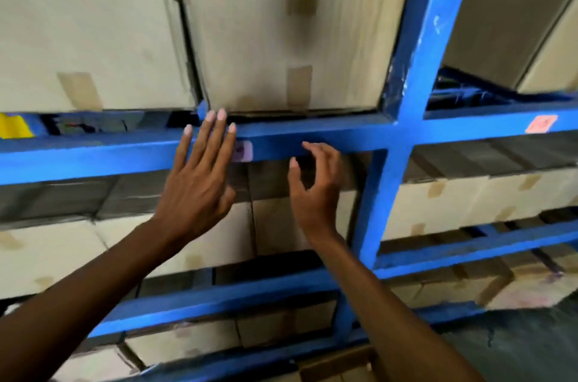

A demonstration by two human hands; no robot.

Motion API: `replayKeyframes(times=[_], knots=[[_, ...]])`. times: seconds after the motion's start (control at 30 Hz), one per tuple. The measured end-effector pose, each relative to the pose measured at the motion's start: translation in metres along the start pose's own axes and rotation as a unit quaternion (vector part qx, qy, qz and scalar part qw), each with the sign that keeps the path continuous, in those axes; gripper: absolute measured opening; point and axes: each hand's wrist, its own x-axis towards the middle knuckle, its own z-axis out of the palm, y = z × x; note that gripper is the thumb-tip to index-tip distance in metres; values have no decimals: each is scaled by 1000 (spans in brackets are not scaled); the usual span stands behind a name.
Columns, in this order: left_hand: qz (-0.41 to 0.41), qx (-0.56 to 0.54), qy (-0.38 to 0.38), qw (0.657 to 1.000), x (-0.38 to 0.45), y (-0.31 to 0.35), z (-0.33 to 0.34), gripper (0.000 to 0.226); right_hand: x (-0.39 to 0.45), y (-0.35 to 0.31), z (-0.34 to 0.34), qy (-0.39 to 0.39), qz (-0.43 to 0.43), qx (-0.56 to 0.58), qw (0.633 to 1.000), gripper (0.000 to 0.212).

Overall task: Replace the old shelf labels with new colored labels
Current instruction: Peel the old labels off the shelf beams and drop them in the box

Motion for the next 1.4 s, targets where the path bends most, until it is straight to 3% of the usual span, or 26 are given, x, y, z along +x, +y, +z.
replayKeyframes(times=[0.13,0.27,0.47,0.57,0.7,0.83,0.97,1.03,1.17,1.27,1.4], knots=[[-27,34,-59,997,-9,-55,-6,98,-20,-41,47,-12,-38,-144,989,53],[-10,30,-141,990,-13,-82,6,109,-31,-50,78,-44,-13,-211,976,62],[-7,15,-119,993,-14,-81,16,104,-37,-51,87,-51,-9,-247,968,55],[-11,13,-111,994,-15,-81,18,104,-37,-57,89,-21,-10,-199,980,44],[-24,13,-124,992,-15,-78,19,105,-24,-63,85,10,61,-84,995,22],[-44,10,-132,990,-14,-75,20,104,-7,-68,76,-33,128,-31,991,7],[-59,5,-108,992,-12,-69,20,104,1,-75,55,-100,179,100,973,12],[-59,-5,-90,994,-9,-63,19,105,1,-74,40,-93,194,165,963,11],[24,-7,-82,996,8,-24,19,114,20,-50,-2,7,239,217,947,15],[68,-20,-59,996,33,27,25,103,30,-19,-39,37,276,224,934,7],[129,-33,-51,990,68,112,41,92,30,39,-104,63,305,209,927,13]])
